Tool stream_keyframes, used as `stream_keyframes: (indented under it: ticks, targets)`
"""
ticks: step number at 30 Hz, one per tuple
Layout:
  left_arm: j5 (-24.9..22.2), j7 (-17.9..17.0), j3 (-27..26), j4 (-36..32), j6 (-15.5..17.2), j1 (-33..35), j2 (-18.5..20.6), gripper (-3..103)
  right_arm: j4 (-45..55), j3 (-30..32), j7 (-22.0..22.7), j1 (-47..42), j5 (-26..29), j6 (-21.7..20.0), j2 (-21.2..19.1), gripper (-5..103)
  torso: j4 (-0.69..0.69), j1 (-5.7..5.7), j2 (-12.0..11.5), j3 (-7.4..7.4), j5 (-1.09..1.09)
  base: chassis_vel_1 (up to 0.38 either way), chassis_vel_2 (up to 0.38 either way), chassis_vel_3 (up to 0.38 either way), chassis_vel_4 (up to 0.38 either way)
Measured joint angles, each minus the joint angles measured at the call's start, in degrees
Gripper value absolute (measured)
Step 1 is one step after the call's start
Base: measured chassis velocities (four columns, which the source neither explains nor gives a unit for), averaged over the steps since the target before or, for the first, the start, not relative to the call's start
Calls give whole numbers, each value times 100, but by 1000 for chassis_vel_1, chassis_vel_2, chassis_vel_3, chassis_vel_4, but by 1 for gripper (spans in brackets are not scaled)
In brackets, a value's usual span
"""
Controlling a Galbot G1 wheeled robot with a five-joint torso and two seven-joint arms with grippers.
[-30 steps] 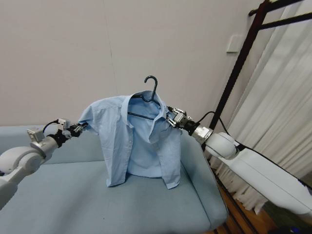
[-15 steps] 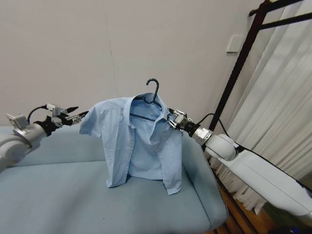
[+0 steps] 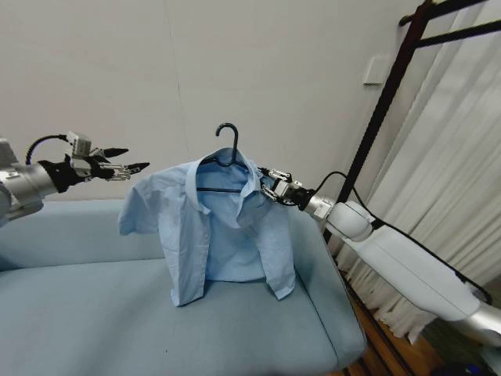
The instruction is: Pick up the clothes from the sofa and hang them on the clothes hanger.
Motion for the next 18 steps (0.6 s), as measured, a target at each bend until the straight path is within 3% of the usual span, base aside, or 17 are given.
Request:
stream_keyframes:
  ticks: [3,8,18]
  targets:
    - [-449,342,-21,-24,27,66,393,100,-76,-72,-20,182,-164,46,44,25,-3,0,0,0,4,0,0,0,0]
    - [-986,658,-44,31,126,125,591,100,-52,-97,-4,275,-194,-35,73,25,-4,1,0,0,5,0,0,0,0]
    - [-1009,841,33,314,102,430,782,100,213,-118,58,362,52,-241,-32,25,-4,0,0,0,2,0,0,0,0]
